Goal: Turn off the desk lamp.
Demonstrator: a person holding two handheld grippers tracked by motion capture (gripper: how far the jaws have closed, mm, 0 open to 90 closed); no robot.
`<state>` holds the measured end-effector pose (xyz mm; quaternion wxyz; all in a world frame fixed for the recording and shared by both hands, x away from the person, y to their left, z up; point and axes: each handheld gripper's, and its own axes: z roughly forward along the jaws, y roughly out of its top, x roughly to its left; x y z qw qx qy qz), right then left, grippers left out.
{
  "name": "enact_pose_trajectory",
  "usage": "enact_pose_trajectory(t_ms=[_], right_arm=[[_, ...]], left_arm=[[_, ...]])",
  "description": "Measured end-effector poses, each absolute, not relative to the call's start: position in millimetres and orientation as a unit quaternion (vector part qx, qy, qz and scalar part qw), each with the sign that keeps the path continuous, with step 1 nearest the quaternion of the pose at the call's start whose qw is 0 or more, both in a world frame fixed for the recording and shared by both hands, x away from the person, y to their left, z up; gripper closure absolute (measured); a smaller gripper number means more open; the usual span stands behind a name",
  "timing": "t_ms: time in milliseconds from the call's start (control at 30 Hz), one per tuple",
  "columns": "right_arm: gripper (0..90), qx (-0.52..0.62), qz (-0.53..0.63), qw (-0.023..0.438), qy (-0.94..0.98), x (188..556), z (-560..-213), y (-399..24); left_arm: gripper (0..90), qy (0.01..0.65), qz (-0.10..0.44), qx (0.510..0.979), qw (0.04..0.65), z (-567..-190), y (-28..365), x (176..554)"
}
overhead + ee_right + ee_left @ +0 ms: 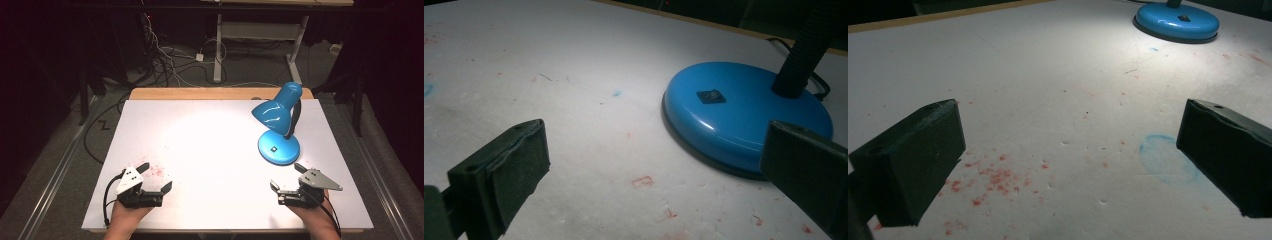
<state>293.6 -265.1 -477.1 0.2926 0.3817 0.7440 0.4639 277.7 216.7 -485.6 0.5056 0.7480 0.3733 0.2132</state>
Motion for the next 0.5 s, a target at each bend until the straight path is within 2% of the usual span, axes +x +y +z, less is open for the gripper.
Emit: enact_pose_trajectory(t_ms=[267,500], right_arm=[[0.5,0.375,0.461,0.291,0.75,296.1,-479.3,-262.8],[0.5,0.374,0.461,0.294,0.749,296.1,-479.0,-263.2]], left_arm=[[0.0,0.373,0.197,0.746,0.515,-487.5,216.7,279.2],[0.0,0.382,0.205,0.742,0.512,-492.0,217.6,277.8]])
